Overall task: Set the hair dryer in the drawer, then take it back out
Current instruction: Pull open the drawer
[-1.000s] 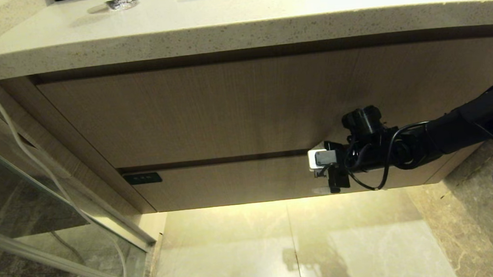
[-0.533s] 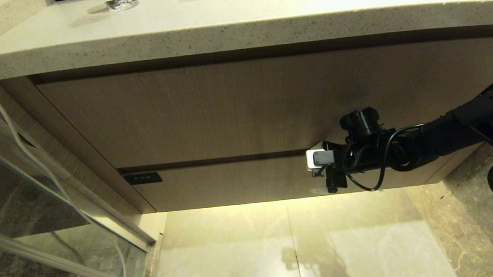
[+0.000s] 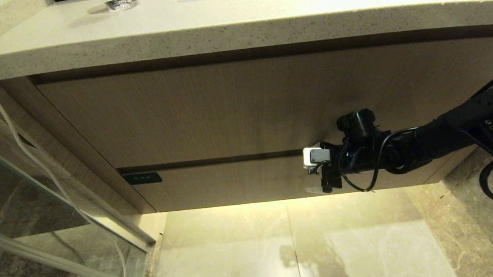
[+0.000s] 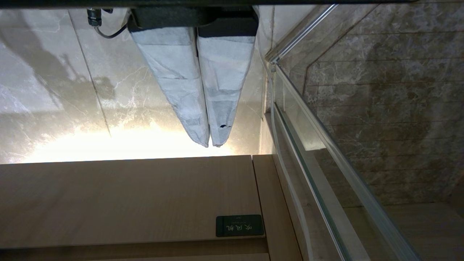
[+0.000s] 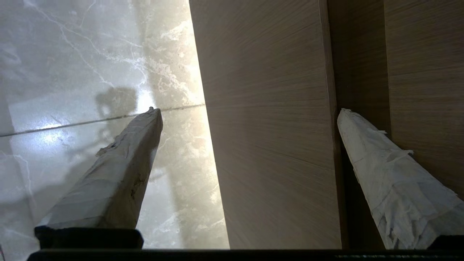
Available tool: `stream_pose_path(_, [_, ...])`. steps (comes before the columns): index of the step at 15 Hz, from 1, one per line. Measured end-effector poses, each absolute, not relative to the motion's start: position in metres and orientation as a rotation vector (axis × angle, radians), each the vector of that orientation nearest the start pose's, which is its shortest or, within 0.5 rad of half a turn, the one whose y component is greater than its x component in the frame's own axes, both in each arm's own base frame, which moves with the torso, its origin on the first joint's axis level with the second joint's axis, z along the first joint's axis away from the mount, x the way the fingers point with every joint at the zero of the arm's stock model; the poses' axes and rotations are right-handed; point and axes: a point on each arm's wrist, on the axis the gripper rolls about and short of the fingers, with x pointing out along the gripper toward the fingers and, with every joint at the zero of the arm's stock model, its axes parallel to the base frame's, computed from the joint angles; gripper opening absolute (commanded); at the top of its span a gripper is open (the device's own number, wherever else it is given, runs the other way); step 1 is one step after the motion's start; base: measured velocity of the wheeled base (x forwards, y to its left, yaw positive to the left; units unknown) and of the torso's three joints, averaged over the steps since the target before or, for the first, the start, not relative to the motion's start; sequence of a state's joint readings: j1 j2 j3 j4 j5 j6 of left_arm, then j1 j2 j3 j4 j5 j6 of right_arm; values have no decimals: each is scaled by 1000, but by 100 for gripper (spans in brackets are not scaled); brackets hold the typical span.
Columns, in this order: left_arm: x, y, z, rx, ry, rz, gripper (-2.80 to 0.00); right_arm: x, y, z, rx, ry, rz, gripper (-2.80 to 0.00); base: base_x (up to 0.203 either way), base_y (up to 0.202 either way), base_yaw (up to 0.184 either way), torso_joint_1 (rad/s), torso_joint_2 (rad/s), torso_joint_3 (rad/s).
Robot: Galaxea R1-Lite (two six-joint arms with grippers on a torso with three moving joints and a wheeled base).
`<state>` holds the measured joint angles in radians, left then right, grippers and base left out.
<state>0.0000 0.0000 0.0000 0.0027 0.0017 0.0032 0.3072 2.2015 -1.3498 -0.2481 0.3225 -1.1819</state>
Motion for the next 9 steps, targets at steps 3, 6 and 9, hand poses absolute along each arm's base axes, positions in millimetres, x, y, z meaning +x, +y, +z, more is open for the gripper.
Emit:
stream_pose_path(3, [-23,0,75,3,3,1,-280,414,138,102,-1097,162,883,0,0,0,0,0,0,0])
stream_pose_path(6, [-23,0,75,3,2,2,-280,416,138,102,-1096,154,876,0,0,0,0,0,0,0])
stream_pose_path(9, [-23,0,75,3,3,1,-280,417,140,102,-1085,139,866,0,0,0,0,0,0,0])
